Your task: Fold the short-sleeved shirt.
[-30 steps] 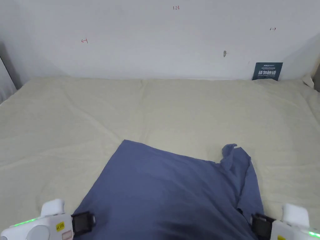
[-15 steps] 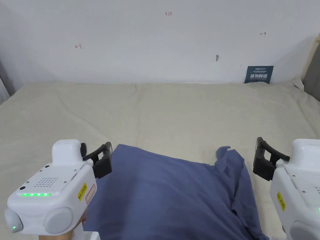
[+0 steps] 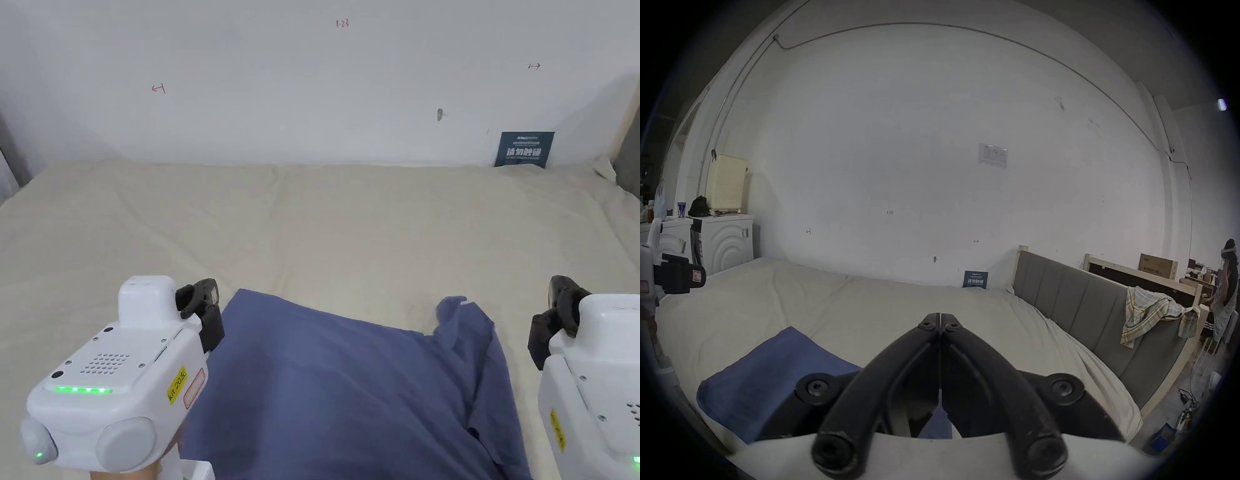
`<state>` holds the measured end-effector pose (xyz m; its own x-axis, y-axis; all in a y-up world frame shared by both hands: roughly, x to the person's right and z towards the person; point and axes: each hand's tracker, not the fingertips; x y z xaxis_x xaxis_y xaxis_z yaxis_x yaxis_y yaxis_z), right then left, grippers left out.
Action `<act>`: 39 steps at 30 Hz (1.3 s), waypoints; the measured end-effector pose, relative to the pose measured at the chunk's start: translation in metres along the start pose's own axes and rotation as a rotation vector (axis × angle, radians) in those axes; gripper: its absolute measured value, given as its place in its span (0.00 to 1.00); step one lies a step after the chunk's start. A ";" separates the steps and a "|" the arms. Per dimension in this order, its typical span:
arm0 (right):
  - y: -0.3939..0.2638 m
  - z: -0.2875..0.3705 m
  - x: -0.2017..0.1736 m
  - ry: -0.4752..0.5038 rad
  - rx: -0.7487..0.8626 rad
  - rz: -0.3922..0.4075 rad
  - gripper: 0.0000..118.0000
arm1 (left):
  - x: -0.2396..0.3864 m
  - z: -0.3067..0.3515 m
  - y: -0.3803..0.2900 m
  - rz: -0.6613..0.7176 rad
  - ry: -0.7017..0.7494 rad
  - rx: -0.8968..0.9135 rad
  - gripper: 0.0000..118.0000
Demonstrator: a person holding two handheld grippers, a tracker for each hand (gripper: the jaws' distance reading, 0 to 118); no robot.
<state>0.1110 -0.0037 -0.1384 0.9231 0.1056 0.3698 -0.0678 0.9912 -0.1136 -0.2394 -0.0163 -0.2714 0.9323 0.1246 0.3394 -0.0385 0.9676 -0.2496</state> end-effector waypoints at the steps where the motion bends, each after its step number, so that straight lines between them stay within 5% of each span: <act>1: -0.001 -0.004 -0.001 0.002 -0.005 0.000 0.00 | -0.002 -0.008 0.000 0.004 -0.001 -0.036 0.00; 14: -0.022 -0.097 -0.005 -0.003 -0.092 -0.039 0.00 | -0.066 -0.241 -0.012 0.103 -0.021 -0.522 0.01; 15: -0.025 -0.105 -0.005 -0.010 -0.101 -0.040 0.00 | -0.071 -0.263 -0.016 0.094 0.001 -0.542 0.08; 17: -0.032 -0.124 -0.005 -0.021 -0.118 -0.039 0.00 | -0.079 -0.304 -0.024 0.071 0.019 -0.603 0.66; 18: -0.037 -0.132 -0.004 -0.032 -0.130 -0.039 0.00 | -0.085 -0.327 -0.031 0.075 0.048 -0.636 0.87; 19: -0.042 -0.141 -0.003 -0.037 -0.142 -0.038 0.00 | -0.091 -0.349 -0.037 0.079 0.076 -0.700 0.92; 24: -0.062 -0.164 0.004 -0.068 -0.219 -0.068 0.01 | -0.102 -0.406 -0.068 0.029 0.131 -0.793 0.91; 26: -0.069 -0.168 0.010 -0.070 -0.258 -0.084 0.10 | -0.098 -0.420 -0.084 -0.030 0.150 -0.842 0.88; 27: -0.072 -0.171 0.012 -0.073 -0.276 -0.083 0.14 | -0.095 -0.423 -0.091 -0.045 0.151 -0.872 0.80; 28: -0.074 -0.174 0.014 -0.075 -0.288 -0.087 0.16 | -0.091 -0.425 -0.100 -0.052 0.127 -0.924 0.60; 30: -0.078 -0.177 0.019 -0.069 -0.330 -0.084 0.25 | -0.080 -0.417 -0.102 -0.108 0.167 -0.833 0.55; 32: -0.083 -0.186 0.024 -0.089 -0.377 -0.092 0.61 | -0.077 -0.414 -0.099 -0.086 0.147 -0.847 0.42; 34: -0.088 -0.197 0.029 -0.075 -0.438 -0.122 0.78 | -0.075 -0.409 -0.095 -0.091 0.122 -0.798 0.03; 39: -0.111 -0.241 0.034 -0.045 -0.600 -0.176 0.78 | -0.077 -0.377 -0.069 -0.017 0.063 -0.711 0.03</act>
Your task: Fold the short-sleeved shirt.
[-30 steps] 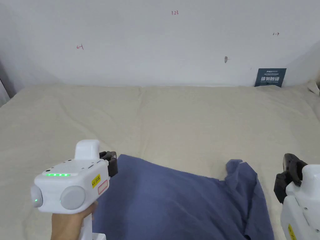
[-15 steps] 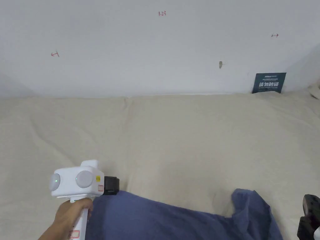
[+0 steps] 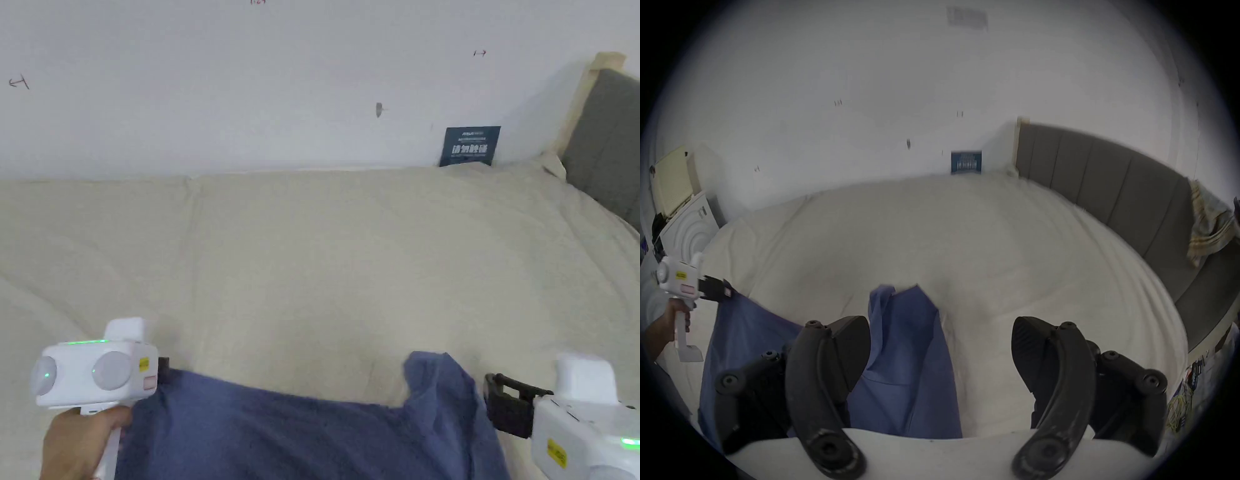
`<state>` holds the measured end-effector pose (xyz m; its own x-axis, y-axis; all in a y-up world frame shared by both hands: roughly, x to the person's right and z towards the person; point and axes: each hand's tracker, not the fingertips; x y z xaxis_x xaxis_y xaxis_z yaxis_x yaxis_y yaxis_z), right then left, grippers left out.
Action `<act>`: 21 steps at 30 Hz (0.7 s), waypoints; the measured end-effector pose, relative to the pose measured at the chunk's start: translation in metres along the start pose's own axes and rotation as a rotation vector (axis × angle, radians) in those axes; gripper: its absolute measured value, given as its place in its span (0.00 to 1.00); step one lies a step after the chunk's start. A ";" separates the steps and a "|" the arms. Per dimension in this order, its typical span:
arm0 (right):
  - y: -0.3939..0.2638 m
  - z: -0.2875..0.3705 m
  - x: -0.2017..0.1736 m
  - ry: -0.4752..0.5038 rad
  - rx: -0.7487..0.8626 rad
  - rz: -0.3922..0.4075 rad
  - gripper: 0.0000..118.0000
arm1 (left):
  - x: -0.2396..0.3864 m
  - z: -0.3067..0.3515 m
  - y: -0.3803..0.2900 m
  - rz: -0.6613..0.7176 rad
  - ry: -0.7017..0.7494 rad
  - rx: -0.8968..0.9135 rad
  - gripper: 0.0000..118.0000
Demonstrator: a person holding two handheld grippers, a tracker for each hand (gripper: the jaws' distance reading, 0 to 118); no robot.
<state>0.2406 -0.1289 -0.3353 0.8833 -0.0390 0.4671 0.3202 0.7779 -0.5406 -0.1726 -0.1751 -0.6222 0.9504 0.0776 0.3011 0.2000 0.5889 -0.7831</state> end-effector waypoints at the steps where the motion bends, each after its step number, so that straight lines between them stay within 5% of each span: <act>1: -0.001 -0.015 0.000 0.010 -0.041 -0.013 0.78 | -0.004 0.008 0.001 -0.002 -0.012 0.018 0.03; 7: -0.027 -0.085 -0.007 -0.090 -0.266 0.103 0.77 | 0.001 0.047 0.000 -0.014 -0.057 0.061 0.03; 11: -0.048 -0.109 -0.011 -0.070 -0.385 0.120 0.73 | 0.005 0.050 -0.004 -0.069 -0.038 0.076 0.03; 15: -0.051 -0.103 -0.010 -0.031 -0.381 -0.009 0.52 | 0.003 0.048 -0.009 -0.063 -0.045 0.065 0.03; 17: -0.048 -0.095 -0.018 -0.105 -0.353 0.074 0.10 | 0.001 0.049 -0.011 -0.057 -0.048 0.066 0.03; 18: -0.048 -0.091 -0.015 -0.103 -0.328 0.133 0.05 | 0.000 0.050 -0.012 -0.054 -0.046 0.066 0.03; 21: -0.041 -0.072 -0.008 -0.031 -0.327 0.066 0.04 | -0.004 0.060 -0.017 -0.025 -0.046 0.082 0.03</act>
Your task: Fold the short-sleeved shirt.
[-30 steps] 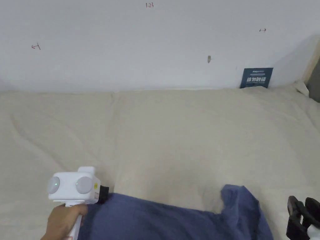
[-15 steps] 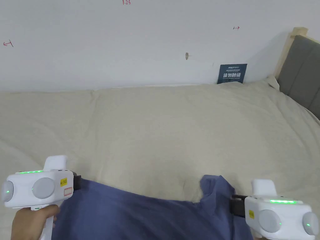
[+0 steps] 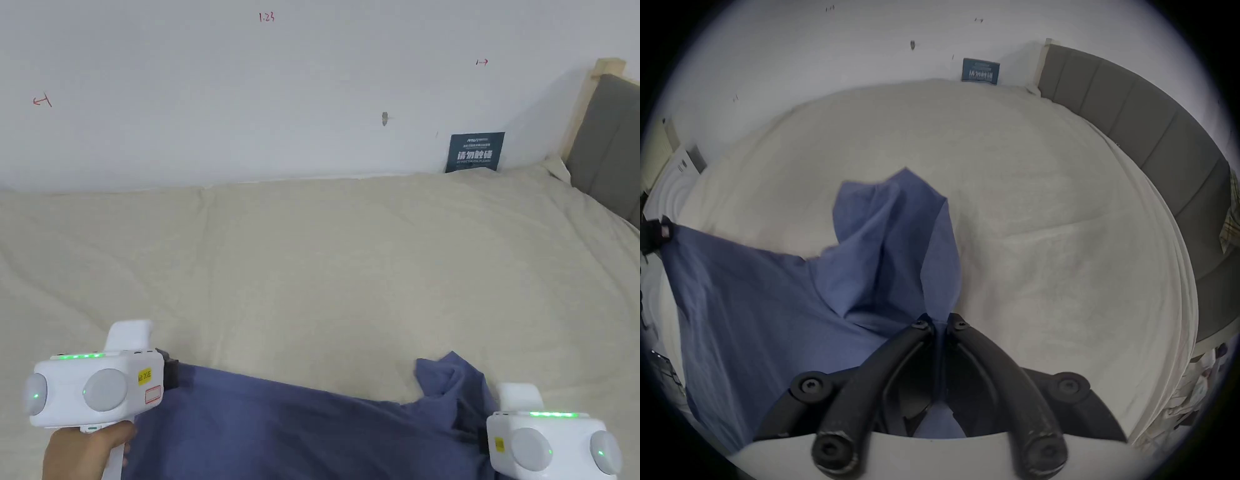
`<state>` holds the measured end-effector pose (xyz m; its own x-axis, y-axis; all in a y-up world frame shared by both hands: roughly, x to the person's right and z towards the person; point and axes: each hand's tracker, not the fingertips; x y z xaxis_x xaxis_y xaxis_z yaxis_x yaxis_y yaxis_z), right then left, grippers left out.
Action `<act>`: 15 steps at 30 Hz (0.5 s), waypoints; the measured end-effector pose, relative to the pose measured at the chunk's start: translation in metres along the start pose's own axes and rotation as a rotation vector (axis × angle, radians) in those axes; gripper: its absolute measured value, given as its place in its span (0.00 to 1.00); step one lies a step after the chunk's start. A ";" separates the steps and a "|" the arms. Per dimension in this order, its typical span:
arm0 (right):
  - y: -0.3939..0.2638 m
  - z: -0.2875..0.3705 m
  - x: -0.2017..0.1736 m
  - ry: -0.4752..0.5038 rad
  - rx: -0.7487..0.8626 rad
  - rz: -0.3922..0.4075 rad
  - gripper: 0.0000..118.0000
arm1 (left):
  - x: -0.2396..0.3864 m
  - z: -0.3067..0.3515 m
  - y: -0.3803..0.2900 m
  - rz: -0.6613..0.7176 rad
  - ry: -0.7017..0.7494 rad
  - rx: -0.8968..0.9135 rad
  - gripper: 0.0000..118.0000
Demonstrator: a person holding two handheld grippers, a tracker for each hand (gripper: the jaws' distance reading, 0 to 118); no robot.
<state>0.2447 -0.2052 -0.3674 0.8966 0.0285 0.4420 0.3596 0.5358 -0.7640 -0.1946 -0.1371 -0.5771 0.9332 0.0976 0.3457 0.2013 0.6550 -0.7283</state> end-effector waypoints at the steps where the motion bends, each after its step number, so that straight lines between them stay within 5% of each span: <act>1: 0.001 0.012 0.003 0.017 0.046 -0.014 0.04 | -0.002 0.006 -0.001 0.020 -0.002 0.011 0.03; 15: 0.104 0.214 0.003 0.106 0.579 0.040 0.04 | -0.016 0.189 0.071 0.105 0.012 0.380 0.03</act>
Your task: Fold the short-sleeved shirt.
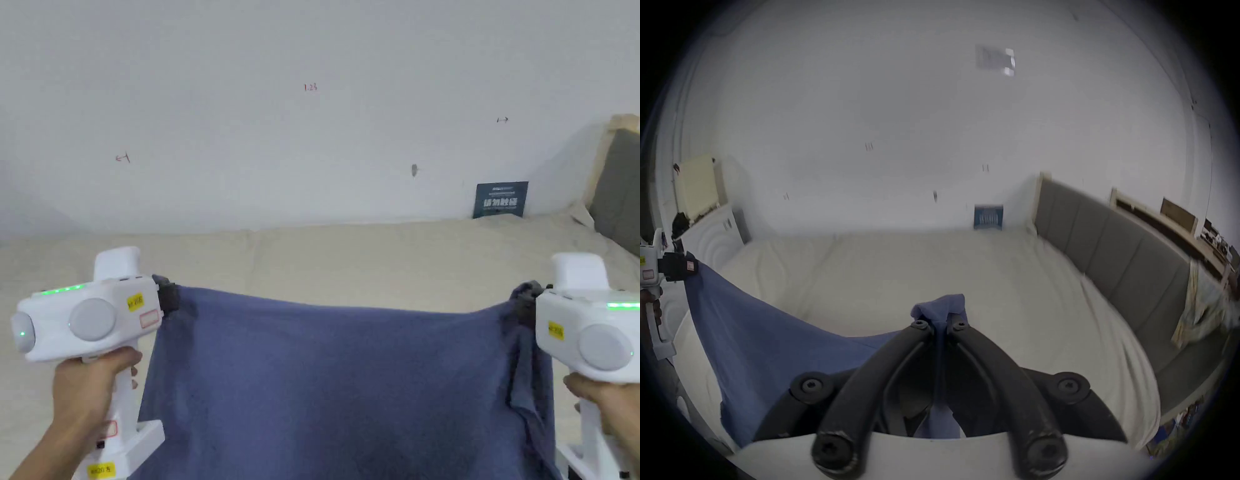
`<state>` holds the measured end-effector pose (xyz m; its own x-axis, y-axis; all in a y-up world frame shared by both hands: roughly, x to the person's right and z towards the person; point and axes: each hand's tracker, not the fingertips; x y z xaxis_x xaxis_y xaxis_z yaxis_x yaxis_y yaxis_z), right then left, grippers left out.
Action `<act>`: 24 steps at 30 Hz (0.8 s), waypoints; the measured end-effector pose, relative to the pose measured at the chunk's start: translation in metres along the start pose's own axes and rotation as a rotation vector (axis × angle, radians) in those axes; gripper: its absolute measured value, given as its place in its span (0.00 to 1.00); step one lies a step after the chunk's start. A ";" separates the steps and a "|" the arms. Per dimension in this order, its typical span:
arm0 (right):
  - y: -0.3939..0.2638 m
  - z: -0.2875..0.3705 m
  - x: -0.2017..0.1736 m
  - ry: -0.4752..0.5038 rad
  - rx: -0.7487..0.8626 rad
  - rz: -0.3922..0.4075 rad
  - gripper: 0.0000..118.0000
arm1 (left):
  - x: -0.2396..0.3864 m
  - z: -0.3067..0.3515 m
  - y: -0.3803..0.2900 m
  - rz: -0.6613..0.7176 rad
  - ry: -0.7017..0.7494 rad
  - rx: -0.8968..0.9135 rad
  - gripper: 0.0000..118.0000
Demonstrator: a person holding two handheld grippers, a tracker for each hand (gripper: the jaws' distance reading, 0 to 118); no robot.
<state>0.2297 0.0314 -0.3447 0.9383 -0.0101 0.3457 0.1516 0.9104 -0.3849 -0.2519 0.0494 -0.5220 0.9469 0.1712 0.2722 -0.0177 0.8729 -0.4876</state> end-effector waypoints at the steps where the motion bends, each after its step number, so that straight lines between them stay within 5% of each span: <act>1: 0.019 0.007 -0.002 0.010 0.042 0.001 0.04 | 0.004 0.014 0.017 -0.004 0.006 0.035 0.03; 12: 0.194 0.047 -0.029 0.097 0.388 -0.035 0.04 | 0.019 0.093 0.167 -0.061 0.080 0.324 0.03; 24: 0.266 0.004 -0.045 0.124 0.479 0.002 0.04 | 0.010 0.050 0.235 -0.039 0.117 0.439 0.03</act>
<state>0.2262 0.2758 -0.4590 0.9728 -0.0311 0.2295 0.0174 0.9980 0.0612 -0.2625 0.2788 -0.5924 0.9789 0.1040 0.1759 -0.0922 0.9930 -0.0740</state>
